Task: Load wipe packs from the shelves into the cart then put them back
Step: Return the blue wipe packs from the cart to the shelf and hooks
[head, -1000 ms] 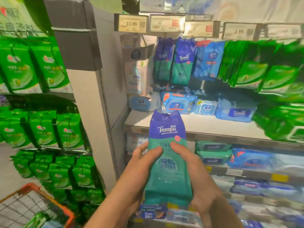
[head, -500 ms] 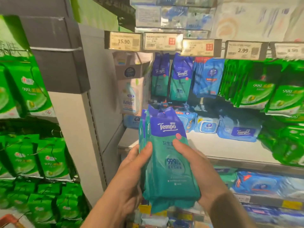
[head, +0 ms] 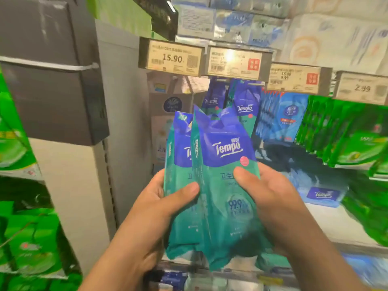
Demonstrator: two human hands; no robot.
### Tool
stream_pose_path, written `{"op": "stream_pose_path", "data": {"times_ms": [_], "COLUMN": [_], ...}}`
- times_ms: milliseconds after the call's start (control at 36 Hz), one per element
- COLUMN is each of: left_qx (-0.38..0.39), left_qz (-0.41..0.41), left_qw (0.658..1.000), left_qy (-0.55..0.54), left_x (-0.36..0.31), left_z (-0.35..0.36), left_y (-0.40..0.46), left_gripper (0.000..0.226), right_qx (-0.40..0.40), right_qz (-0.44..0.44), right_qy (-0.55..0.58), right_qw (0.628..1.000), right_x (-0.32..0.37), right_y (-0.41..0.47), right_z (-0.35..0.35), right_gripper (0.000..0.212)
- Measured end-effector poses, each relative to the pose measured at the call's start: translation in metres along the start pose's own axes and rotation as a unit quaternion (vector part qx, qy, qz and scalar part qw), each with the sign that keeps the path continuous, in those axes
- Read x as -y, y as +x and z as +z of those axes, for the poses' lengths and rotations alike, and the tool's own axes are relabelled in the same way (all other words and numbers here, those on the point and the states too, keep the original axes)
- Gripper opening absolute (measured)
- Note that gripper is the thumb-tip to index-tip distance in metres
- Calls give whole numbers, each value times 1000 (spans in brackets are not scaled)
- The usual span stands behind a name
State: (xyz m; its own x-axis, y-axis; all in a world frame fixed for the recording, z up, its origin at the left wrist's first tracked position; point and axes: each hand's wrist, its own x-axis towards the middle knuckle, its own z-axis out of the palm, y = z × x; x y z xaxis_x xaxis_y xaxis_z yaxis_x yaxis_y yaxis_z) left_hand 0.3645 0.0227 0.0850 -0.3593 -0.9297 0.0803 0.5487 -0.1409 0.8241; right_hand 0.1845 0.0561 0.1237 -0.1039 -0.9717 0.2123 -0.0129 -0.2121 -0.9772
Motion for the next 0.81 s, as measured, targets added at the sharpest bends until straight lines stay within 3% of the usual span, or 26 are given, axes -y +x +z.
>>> {"op": "stream_pose_path", "data": {"times_ms": [167,361,806], "left_qx": [-16,-41,-104], "left_qz": [26,90,106], "left_qw": [999,994,988], "left_qy": [13,45,41], "left_x": [-8,-13,-7], "left_z": [-12,-10,-10], "left_y": [7,18,30], "left_gripper": [55,70,70], "right_qx": [-26,-5,-54], "right_qz": [-108,-168,-110], "right_qy": [-55,-8,9], "right_qw": [992,986,992], "right_x": [11,13,-14], "right_y": [26,51,88], "right_z": [-10,-13,-25], "right_gripper": [27,31,25]}}
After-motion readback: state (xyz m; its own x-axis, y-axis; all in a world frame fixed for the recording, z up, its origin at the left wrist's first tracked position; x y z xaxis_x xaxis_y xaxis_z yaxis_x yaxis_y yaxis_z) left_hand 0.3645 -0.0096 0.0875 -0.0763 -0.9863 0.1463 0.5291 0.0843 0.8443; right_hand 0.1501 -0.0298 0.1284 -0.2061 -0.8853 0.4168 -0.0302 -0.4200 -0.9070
